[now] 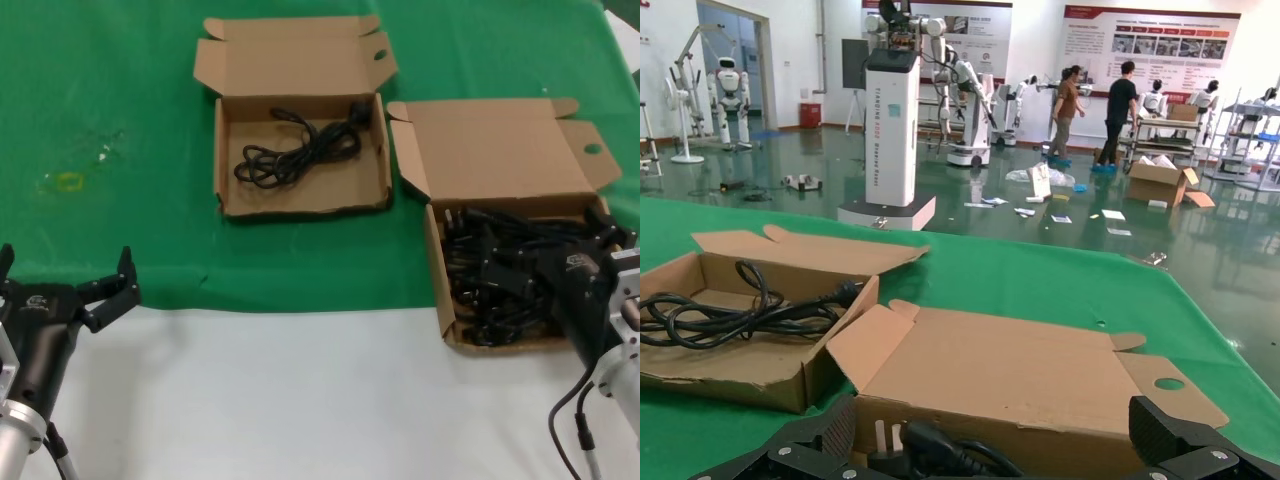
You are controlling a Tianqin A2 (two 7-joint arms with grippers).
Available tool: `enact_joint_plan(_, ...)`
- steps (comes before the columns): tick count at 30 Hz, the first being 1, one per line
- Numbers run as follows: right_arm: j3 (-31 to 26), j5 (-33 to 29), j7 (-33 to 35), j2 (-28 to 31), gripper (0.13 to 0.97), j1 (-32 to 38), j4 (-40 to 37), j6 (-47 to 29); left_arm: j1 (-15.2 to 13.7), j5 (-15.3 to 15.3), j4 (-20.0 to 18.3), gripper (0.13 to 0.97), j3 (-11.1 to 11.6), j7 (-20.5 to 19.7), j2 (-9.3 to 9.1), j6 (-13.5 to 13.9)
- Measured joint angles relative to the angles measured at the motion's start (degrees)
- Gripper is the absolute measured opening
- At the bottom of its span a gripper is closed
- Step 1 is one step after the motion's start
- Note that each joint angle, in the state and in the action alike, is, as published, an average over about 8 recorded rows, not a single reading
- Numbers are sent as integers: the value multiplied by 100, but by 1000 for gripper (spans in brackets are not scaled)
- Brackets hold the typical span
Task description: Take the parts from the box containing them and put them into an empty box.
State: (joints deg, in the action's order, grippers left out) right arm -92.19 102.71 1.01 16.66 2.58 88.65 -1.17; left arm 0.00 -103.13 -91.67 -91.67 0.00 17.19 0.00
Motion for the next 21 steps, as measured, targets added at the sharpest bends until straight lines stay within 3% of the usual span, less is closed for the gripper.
enact_joint_plan(21,0,0,0,0,966,0,0,0,0,0,0,966,0,0,0,0)
